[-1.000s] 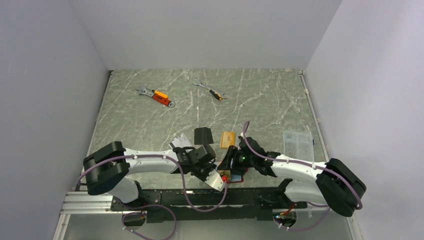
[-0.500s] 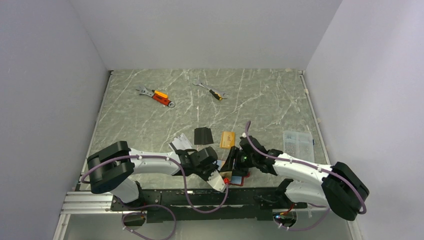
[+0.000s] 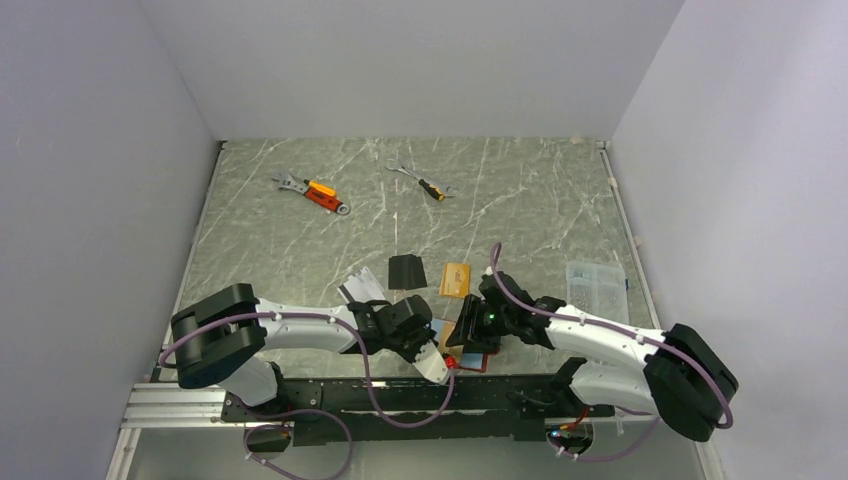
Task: Put the credit cards into the card holder
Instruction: Insert the credit card into the card holder.
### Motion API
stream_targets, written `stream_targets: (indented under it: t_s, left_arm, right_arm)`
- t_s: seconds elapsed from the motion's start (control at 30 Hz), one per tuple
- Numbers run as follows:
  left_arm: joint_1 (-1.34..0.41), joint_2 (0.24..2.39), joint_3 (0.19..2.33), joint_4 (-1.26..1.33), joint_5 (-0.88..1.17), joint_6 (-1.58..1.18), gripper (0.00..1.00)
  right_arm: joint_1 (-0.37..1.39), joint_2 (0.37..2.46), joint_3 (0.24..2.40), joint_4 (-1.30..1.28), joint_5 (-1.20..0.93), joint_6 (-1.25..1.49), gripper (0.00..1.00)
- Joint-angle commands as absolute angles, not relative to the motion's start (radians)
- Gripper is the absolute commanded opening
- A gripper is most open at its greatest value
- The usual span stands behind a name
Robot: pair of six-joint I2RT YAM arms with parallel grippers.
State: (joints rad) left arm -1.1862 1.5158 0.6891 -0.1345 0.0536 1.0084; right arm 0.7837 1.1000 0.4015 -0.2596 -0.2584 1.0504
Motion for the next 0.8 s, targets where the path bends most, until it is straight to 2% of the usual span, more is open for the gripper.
stream_targets:
  t_s: [0.0, 0.6, 0.77]
  left_arm:
    - [-1.184, 1.522, 0.651, -0.206, 0.031, 1.001, 0.0]
    - [-1.184, 1.488, 0.634, -0.2, 0.031, 0.993, 0.0]
    - [-1.184, 1.477, 0.628, -0.202, 0.018, 0.994, 0.0]
  right_arm:
    - [0.783, 1.15, 0.443, -0.21, -0.246, 1.034, 0.5]
    - [0.862, 1.246, 0.488, -0.081, -0.263, 1.088, 0.5]
    - [0.855, 1.209, 0.499, -0.172, -0.235, 1.055, 0.52]
